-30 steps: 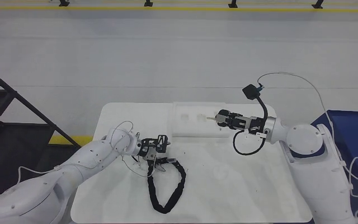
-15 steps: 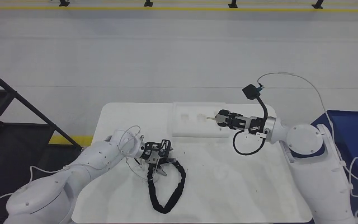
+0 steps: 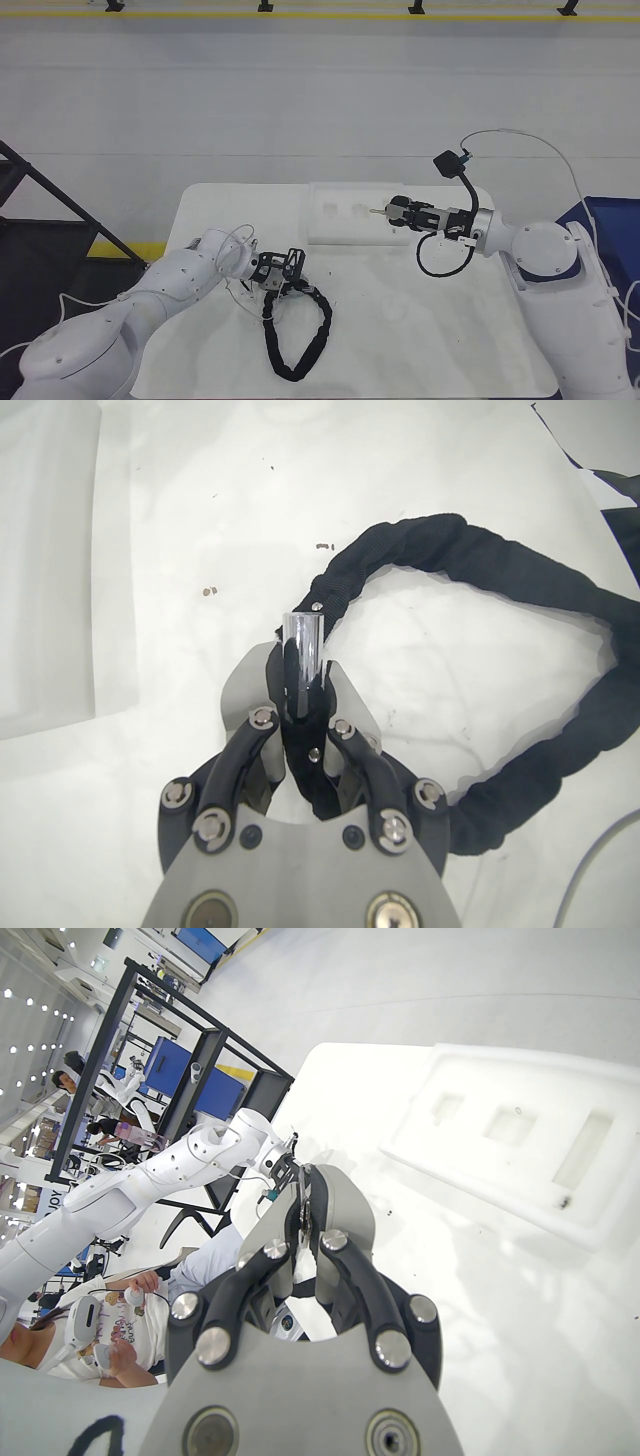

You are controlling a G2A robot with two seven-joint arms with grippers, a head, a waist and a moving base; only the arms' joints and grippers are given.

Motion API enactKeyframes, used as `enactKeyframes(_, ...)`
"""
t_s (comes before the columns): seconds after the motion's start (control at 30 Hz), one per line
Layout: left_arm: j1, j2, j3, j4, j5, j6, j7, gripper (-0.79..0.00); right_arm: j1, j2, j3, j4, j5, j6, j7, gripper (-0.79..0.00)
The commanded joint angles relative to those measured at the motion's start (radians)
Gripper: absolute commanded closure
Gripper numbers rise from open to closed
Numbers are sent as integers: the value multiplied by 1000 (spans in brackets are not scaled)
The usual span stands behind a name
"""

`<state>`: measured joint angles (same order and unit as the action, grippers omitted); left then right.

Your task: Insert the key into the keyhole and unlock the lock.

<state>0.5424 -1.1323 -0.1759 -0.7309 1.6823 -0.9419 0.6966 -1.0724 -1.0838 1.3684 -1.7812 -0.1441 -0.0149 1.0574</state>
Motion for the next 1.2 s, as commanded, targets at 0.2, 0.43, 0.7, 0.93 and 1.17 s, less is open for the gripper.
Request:
enactKeyframes(0.2, -7, 17, -24, -36, 22, 23, 80, 0, 0, 0, 0, 0, 0, 0, 0, 0)
enactKeyframes(0.43, -13, 54, -69, -105, 11, 14, 134, 0, 0, 0, 0, 0, 0, 0, 0, 0)
enactKeyframes(0.7, 7, 95, -156, -178, -97, 7, 189, 0, -12, 1, -9, -9, -4, -2, -5, 0)
enactKeyframes(0.93, 42, 130, -205, -302, -283, -27, 155, 0, -10, 13, -8, -85, -43, 54, 70, 0)
enactKeyframes(1.17, 56, 161, -234, -389, -452, -70, 111, 0, -8, 26, 22, -183, 18, 108, 187, 0)
